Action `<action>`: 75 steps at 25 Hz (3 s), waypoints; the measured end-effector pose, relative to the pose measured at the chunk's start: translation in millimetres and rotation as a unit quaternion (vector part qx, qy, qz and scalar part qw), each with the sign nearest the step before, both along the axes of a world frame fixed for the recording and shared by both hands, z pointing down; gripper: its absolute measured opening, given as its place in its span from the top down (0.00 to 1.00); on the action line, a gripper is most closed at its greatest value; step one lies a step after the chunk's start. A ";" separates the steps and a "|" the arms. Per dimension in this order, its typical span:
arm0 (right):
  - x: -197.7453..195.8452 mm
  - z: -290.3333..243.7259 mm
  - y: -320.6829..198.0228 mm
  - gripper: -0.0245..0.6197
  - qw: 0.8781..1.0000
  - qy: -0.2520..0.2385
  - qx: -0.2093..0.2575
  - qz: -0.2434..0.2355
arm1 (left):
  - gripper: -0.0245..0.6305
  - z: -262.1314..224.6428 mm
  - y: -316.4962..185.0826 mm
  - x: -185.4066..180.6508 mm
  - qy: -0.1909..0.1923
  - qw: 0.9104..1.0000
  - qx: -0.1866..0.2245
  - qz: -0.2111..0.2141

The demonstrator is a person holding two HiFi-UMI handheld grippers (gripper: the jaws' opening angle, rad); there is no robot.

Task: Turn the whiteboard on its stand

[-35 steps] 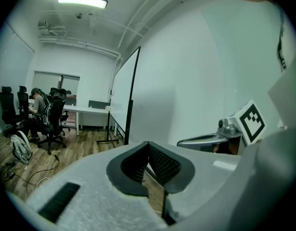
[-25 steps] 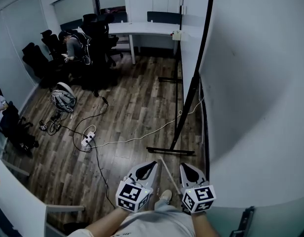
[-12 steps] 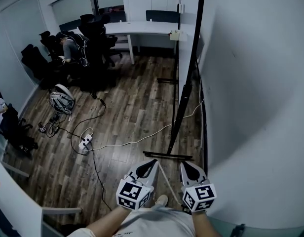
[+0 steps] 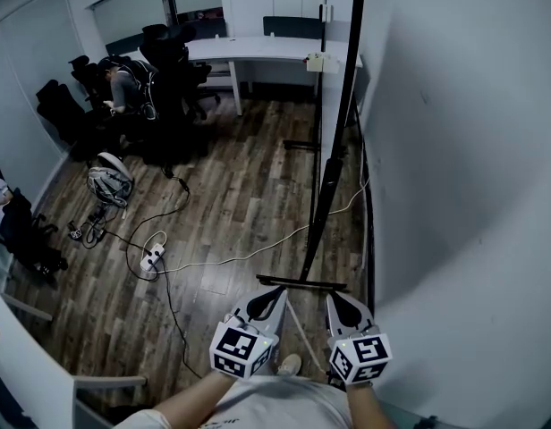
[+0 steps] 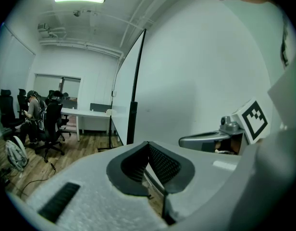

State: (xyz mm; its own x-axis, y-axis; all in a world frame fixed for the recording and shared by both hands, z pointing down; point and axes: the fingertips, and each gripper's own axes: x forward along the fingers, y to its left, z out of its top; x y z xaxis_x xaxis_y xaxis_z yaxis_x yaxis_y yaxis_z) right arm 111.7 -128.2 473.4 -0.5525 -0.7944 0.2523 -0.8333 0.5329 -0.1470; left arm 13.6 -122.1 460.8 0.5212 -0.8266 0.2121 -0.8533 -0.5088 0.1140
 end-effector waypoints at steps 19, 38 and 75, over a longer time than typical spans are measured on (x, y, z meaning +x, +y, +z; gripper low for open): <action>-15.1 -12.5 -80.7 0.95 0.999 0.026 0.010 0.037 | 0.95 -8.4 -83.2 -15.9 -0.008 0.999 0.002 0.040; -11.0 -19.7 -200.4 0.95 0.996 0.020 0.032 0.080 | 0.95 0.0 -174.2 -18.5 -0.017 0.999 0.011 0.051; -25.0 17.1 -312.0 0.67 0.989 0.070 0.007 0.131 | 0.95 12.5 -195.5 -27.5 -0.024 0.999 -0.011 0.044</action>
